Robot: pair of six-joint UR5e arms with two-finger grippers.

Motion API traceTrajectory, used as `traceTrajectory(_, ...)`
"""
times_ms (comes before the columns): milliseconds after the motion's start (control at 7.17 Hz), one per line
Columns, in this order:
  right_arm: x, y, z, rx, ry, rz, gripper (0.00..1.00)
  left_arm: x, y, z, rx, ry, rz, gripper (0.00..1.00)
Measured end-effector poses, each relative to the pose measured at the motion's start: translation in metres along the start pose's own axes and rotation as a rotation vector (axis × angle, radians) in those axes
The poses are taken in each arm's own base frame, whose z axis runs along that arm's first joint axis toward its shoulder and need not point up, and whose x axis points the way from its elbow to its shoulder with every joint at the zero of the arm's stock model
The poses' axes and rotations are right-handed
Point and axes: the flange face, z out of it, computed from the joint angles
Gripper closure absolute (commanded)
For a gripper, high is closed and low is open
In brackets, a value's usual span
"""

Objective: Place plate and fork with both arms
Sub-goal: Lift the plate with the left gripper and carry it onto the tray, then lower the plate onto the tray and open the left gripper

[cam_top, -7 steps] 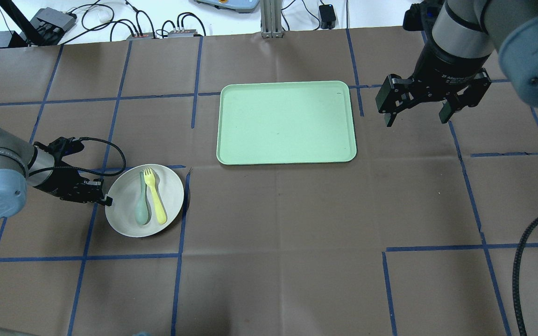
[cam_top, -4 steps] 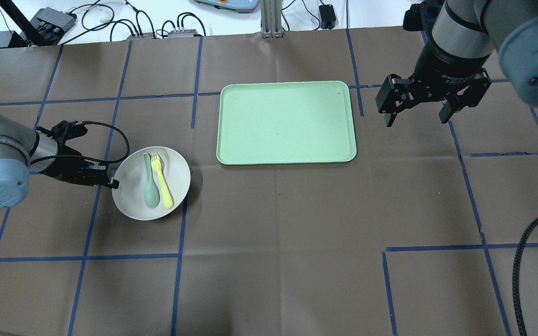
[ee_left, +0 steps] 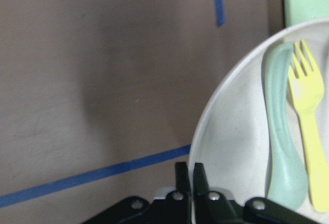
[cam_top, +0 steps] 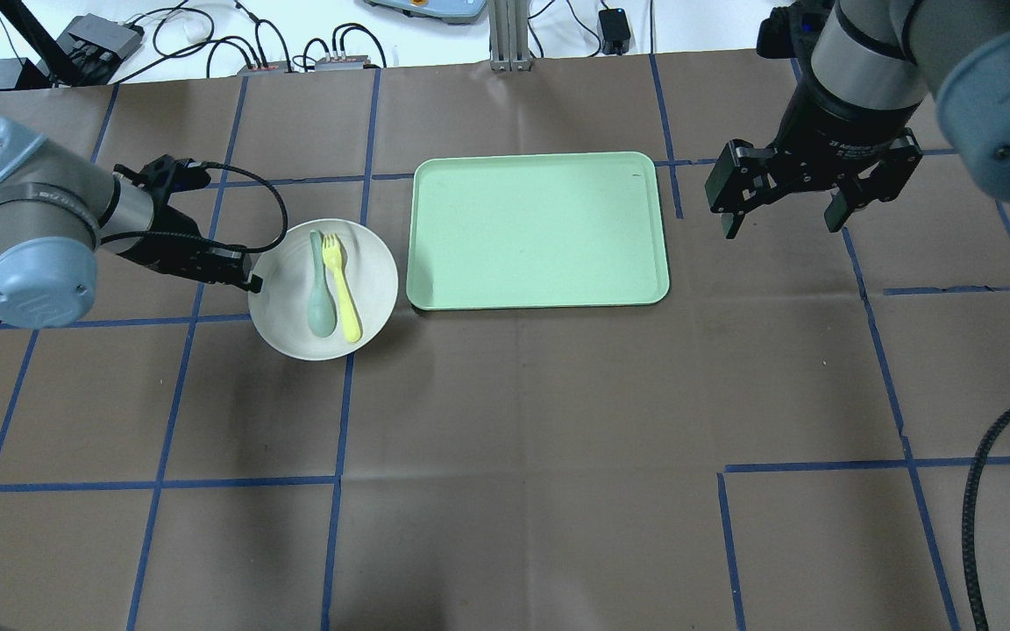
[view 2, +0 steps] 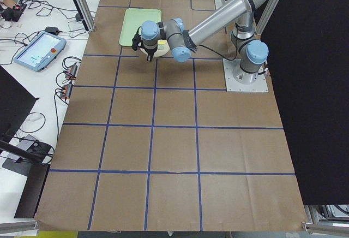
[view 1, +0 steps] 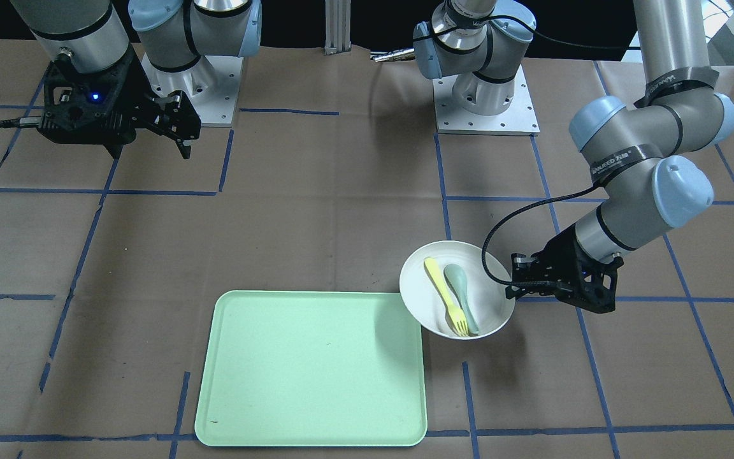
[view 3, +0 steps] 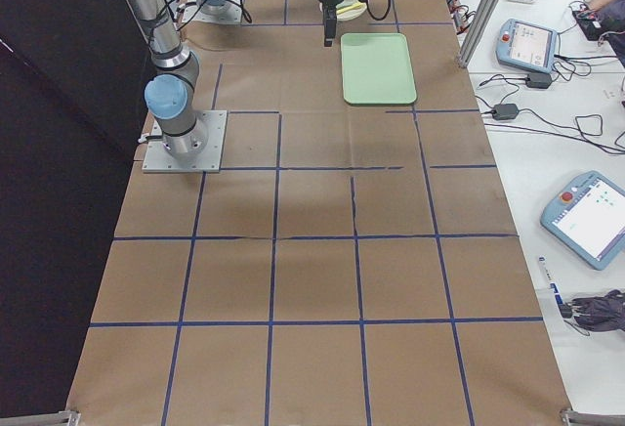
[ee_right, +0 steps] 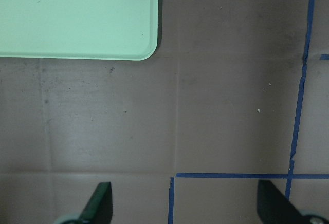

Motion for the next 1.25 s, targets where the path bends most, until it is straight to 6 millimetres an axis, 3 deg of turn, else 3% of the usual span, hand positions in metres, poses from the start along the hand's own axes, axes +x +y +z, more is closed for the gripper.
traceTrajectory(418,0.0,0.0,0.0,0.0,0.0,-0.001,0.0,0.093,-0.099,0.065,-0.034,0.014,0.038,0.99)
traceTrajectory(697,0.0,0.0,0.0,0.0,0.0,-0.001,0.0,0.14,-0.141,0.113,-0.06,0.02,0.058,0.98)
traceTrajectory(976,0.0,0.0,0.0,0.0,0.0,-0.001,0.0,0.157,-0.151,0.136,-0.098,0.021,0.06,0.97)
traceTrajectory(1255,0.0,0.0,0.0,0.0,-0.001,-0.001,0.0,0.157,-0.149,0.139,-0.127,0.018,0.05,0.97)
